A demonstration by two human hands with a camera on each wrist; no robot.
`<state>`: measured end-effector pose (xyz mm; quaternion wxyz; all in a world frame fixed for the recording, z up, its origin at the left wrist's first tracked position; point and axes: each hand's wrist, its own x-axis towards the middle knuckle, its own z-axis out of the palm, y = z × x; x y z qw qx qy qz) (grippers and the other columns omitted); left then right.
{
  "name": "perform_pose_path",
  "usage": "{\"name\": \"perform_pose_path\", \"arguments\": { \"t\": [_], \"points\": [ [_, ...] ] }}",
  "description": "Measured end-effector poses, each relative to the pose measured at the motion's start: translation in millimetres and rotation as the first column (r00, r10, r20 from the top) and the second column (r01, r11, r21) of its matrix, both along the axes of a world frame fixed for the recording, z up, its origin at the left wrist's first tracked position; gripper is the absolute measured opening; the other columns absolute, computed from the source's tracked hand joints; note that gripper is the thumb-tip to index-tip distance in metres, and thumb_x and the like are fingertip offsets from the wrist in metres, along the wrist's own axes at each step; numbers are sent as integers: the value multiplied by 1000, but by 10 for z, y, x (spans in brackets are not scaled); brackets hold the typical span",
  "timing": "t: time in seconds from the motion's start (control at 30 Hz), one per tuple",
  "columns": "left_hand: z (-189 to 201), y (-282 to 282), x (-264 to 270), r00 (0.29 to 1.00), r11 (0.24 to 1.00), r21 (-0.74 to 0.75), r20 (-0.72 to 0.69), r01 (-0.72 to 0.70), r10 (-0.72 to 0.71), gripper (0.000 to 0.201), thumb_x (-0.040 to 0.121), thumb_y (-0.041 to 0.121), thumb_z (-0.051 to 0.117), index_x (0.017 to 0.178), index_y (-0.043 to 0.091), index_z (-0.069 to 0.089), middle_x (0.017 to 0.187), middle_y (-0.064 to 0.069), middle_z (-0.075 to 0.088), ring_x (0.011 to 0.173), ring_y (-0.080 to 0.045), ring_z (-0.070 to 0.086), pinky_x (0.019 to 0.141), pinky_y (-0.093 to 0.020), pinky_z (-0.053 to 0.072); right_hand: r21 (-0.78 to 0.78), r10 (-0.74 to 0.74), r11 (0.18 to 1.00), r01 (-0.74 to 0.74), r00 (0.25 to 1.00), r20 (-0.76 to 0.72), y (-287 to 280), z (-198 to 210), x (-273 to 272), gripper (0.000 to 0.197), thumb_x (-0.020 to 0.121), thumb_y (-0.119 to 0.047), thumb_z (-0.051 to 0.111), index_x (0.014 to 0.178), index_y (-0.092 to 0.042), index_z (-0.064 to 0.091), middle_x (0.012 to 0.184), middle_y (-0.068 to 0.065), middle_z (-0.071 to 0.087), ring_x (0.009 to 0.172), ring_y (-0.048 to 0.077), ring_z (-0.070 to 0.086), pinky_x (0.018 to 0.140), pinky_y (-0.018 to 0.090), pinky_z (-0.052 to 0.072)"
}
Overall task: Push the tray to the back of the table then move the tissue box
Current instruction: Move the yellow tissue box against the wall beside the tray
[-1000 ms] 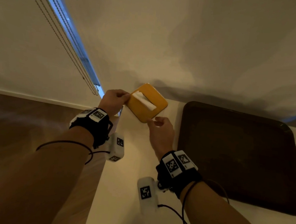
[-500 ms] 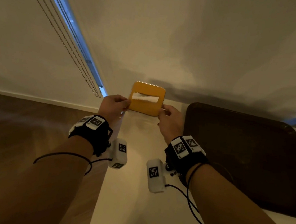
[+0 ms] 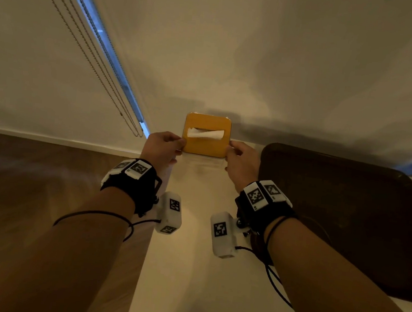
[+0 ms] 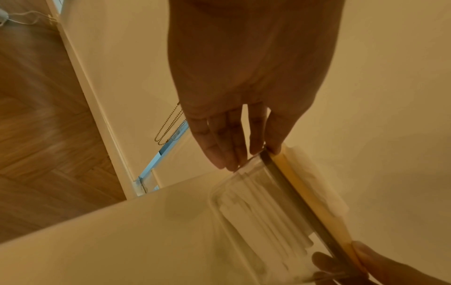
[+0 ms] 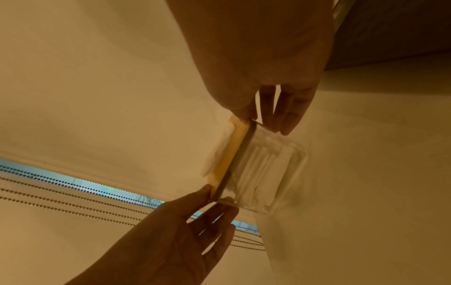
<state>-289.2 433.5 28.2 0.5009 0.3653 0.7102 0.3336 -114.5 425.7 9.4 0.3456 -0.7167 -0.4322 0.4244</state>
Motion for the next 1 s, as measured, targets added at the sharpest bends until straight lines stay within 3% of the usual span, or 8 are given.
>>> {"name": "perform_pose_path", "arguments": {
  "t": [0.13,0.47,0.63,0.73,0.83,0.93,1.0],
  "points": [
    [8,13,3,1000,1000,-6,5,-8,8,8,87,22,65,86,14,65,97,-14,68,93,-26,67,84,-43,56,-2,14,1000,-14,1000,5,31,8,6,30,94,-25,52,118,-17,68,105,1,67,100,22,65,90,47,56],
    [31,22,-2,1000,1000,-24,17,-9,9,8,87,22,64,82,16,64,95,-13,67,92,-25,66,86,-44,56,-11,20,1000,-20,1000,10,52,4,-2,35,93,-27,53,125,-18,64,119,5,68,106,22,65,93,47,55],
    [38,22,10,999,999,-27,31,-17,18,17,88,20,63,99,8,65,97,-14,66,90,-24,64,77,-38,55,-7,42,999,-42,998,37,58,-10,6,34,93,-29,52,124,-19,65,117,5,69,105,22,65,92,46,56],
    [22,25,6,999,999,-29,39,-22,23,14,87,22,64,95,10,66,96,-13,66,89,-24,64,75,-36,54,-12,44,999,-44,998,42,52,4,2,35,93,-29,52,124,-18,65,117,5,68,103,24,66,92,47,56],
    [-5,16,-19,999,999,-22,15,-30,30,14,85,27,65,87,13,67,94,-12,67,88,-24,63,78,-38,54,-17,22,1000,-22,1000,20,42,43,33,37,94,-29,53,127,-15,62,118,4,67,102,20,63,95,38,52],
    [-26,-9,-88,996,997,0,-15,-82,82,25,83,37,65,88,13,67,91,-9,68,89,-25,65,80,-39,54,-13,-46,999,45,998,-53,-6,89,100,40,94,-34,55,129,-16,58,111,-4,59,100,11,55,86,28,44],
    [-66,-55,-160,993,993,-10,-18,-116,116,24,85,38,62,83,14,65,84,-7,67,83,-24,66,74,-36,52,4,-88,996,88,994,-66,-58,108,172,38,94,-33,54,127,-13,59,109,-7,55,100,9,53,83,25,41]
  ]
}}
